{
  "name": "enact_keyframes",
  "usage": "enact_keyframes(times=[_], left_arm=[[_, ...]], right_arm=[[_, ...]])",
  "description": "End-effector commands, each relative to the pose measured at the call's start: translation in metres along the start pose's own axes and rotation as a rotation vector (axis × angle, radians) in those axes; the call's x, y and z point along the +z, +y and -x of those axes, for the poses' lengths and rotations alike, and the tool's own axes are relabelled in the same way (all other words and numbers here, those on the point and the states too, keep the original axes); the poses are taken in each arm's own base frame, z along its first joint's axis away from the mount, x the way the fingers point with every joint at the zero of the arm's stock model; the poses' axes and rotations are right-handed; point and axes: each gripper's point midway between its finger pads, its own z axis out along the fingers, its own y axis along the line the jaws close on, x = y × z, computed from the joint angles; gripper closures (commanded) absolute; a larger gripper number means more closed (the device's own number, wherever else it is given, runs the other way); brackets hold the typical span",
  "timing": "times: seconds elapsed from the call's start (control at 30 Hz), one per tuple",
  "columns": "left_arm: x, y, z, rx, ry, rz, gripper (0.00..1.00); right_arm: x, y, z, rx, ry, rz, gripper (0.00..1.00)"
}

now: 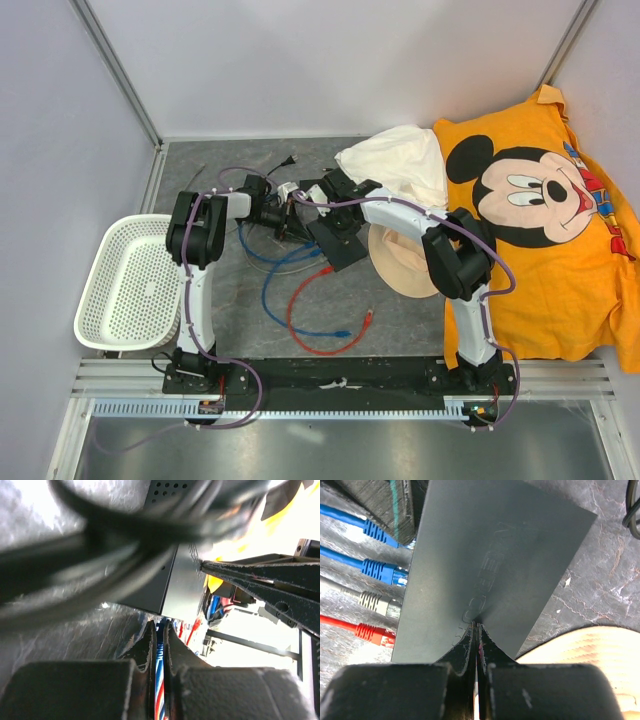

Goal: Pull the plug from the switch port

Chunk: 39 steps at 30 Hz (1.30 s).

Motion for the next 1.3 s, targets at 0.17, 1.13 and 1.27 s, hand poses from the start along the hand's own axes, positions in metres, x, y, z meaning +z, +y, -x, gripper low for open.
enact_keyframes(times=[0.17,1.13,1.27], left_arm=[[-0.029,0.023,-0.033,-0.074,0.042,0.031,0.98],[-0.213,0.020,0.159,0.472,-0.288,0.705,0.98],[-0.221,0.032,0.169,0.484,-0.292,0.770,0.99]], right_arm=[[0.042,0.010,-0.034,0.006,0.118,0.015,1.00],[0.041,0.002,-0.021,-0.025,0.091,-0.041,1.00],[0.040,0.001,-0.021,-0.033,0.089,-0.048,1.00]])
